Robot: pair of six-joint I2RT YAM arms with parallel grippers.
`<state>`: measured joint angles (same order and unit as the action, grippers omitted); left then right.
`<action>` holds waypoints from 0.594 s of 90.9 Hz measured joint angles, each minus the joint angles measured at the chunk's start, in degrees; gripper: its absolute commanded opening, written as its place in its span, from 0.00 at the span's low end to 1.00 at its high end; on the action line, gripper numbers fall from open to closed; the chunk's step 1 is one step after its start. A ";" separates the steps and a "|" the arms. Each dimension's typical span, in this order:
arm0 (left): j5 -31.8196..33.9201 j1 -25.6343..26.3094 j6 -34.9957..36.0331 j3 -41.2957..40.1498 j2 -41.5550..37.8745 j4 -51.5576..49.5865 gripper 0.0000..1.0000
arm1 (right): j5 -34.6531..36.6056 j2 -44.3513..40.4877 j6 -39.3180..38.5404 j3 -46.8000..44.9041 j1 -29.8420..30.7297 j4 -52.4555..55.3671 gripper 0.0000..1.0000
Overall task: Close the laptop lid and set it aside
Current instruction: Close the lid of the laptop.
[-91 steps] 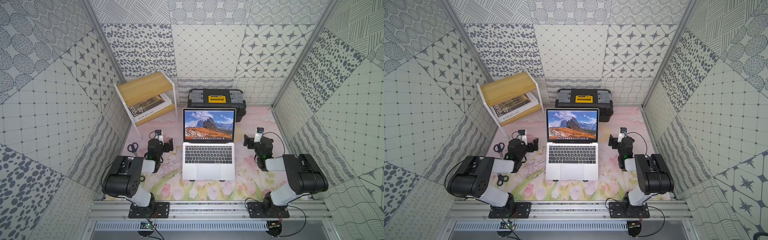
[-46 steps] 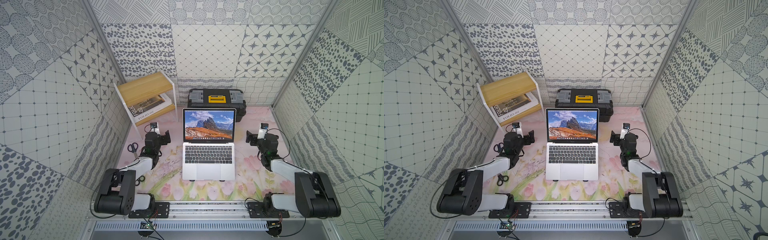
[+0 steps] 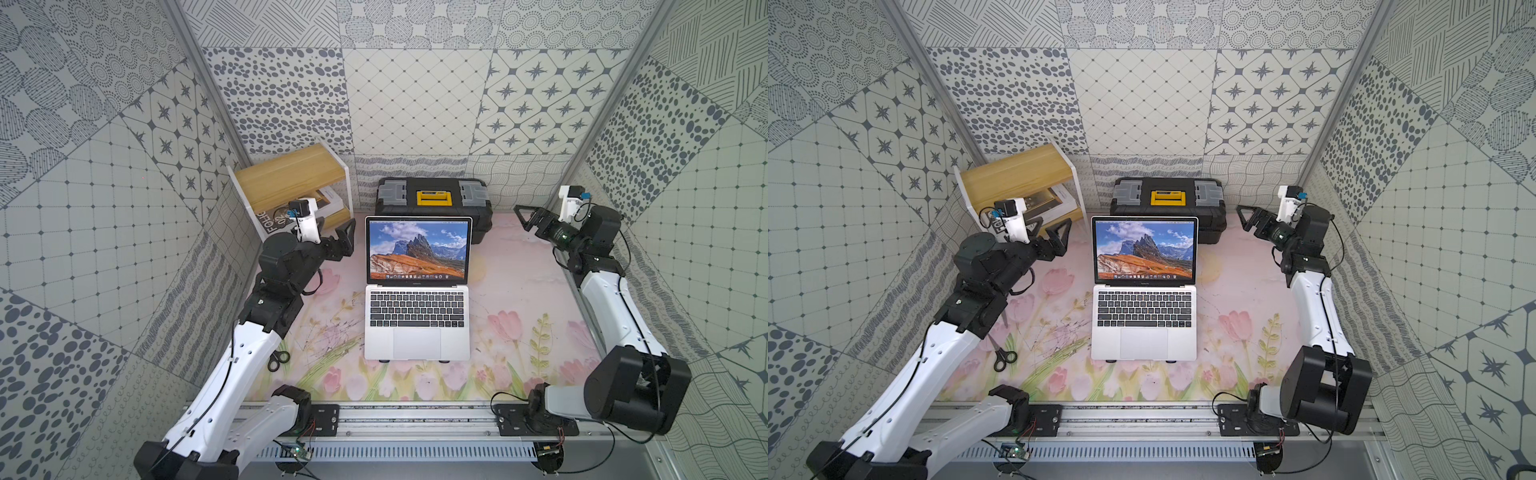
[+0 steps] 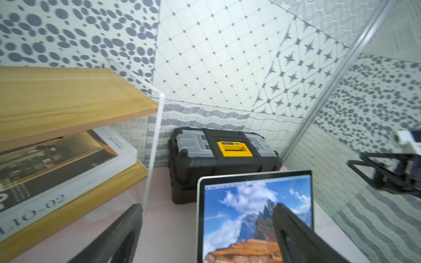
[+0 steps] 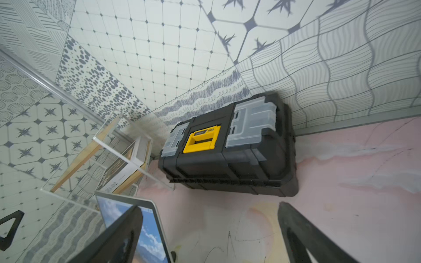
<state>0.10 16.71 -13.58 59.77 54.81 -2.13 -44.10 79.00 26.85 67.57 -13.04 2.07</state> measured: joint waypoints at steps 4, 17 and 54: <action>-0.09 2.73 0.20 -0.66 -1.64 -1.64 0.90 | -1.40 0.81 0.00 1.22 0.52 1.05 0.97; 0.33 11.58 0.94 -5.27 -6.69 -5.40 0.89 | -3.61 3.17 -2.16 6.29 2.89 4.83 0.97; 6.45 31.06 -0.24 -17.20 -7.43 -7.72 0.82 | 5.70 13.09 -21.75 31.63 15.17 28.30 0.97</action>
<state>6.55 47.77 -13.82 42.57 47.37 -9.85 -38.39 92.09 5.10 99.20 2.13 30.37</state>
